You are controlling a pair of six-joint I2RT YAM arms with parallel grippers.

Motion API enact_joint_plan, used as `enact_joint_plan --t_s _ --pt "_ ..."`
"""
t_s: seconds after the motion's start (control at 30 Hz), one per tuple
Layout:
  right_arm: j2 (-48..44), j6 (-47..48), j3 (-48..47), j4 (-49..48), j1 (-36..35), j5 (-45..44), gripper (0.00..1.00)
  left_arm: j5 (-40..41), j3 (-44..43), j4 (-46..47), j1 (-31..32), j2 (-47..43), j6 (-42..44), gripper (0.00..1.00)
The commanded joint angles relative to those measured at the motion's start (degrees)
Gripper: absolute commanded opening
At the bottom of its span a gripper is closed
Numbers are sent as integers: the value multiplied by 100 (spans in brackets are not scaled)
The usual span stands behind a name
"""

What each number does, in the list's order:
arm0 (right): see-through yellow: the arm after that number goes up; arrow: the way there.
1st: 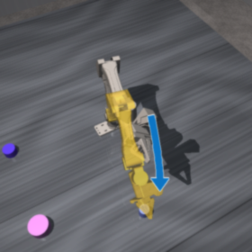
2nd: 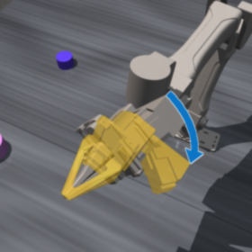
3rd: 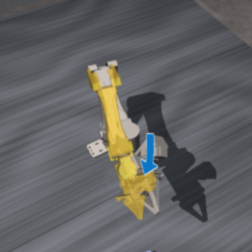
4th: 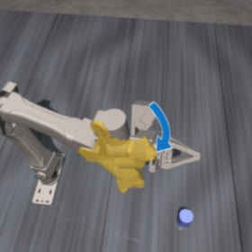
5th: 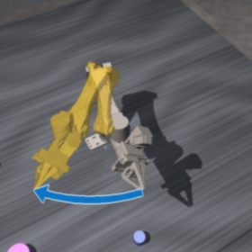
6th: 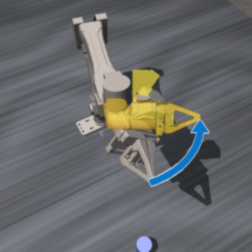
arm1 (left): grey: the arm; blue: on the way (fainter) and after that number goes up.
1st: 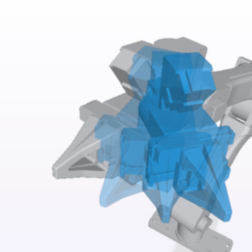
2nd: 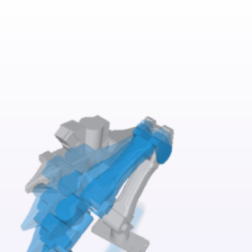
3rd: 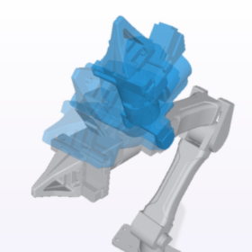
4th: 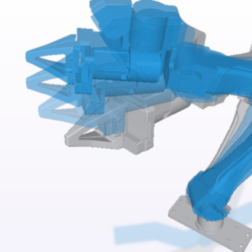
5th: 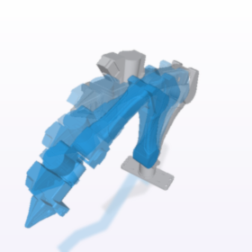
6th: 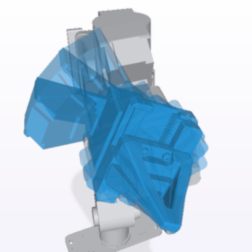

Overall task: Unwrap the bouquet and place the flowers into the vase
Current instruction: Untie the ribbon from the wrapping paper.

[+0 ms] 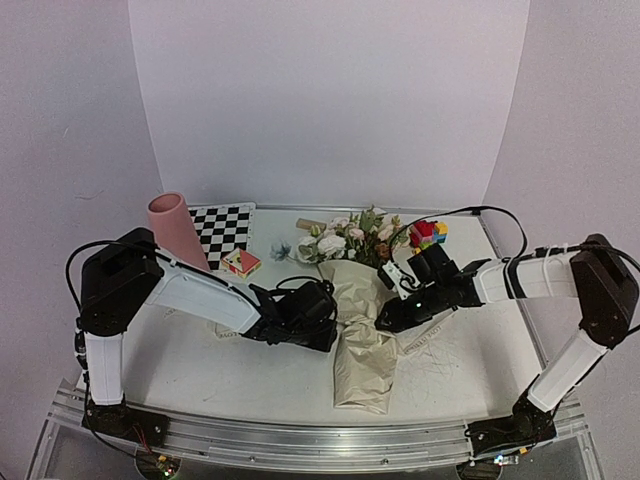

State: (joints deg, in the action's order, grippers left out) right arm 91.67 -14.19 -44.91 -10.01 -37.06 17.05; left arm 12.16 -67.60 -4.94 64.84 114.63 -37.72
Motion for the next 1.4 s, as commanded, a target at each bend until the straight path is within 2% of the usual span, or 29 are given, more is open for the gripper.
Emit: enact_joint_plan --t_s 0.0,0.1,0.3,0.6,0.63,0.7,0.73,0.8,0.93,1.13,1.37 --pt "-308 -84 1 252 -38 10 31 64 56 55 2 -302 -61 45" --pt "-490 70 -82 261 -47 436 23 -30 -13 63 10 -489 56 46" --pt "-681 128 -260 365 -45 551 0 -175 -293 73 70 -648 408 47" --pt "-627 58 -351 430 -40 449 2 -157 -637 108 115 -471 662 49" --pt "-602 57 -353 429 -43 447 7 -148 -678 108 117 -429 679 50" --pt "-550 58 -366 429 -45 383 26 -146 -754 110 124 -350 729 52" --pt "-503 63 -369 429 -46 351 30 -139 -798 108 124 -311 747 54" --pt "-431 76 -385 416 -41 297 32 -141 -859 108 129 -247 803 56" --pt "-248 80 -393 383 -44 239 31 -125 -988 109 134 -83 903 59" --pt "-61 59 -348 278 -43 295 25 -42 -1117 104 134 127 982 58" --pt "-208 32 -312 262 -46 233 5 285 -1166 39 130 186 982 55"
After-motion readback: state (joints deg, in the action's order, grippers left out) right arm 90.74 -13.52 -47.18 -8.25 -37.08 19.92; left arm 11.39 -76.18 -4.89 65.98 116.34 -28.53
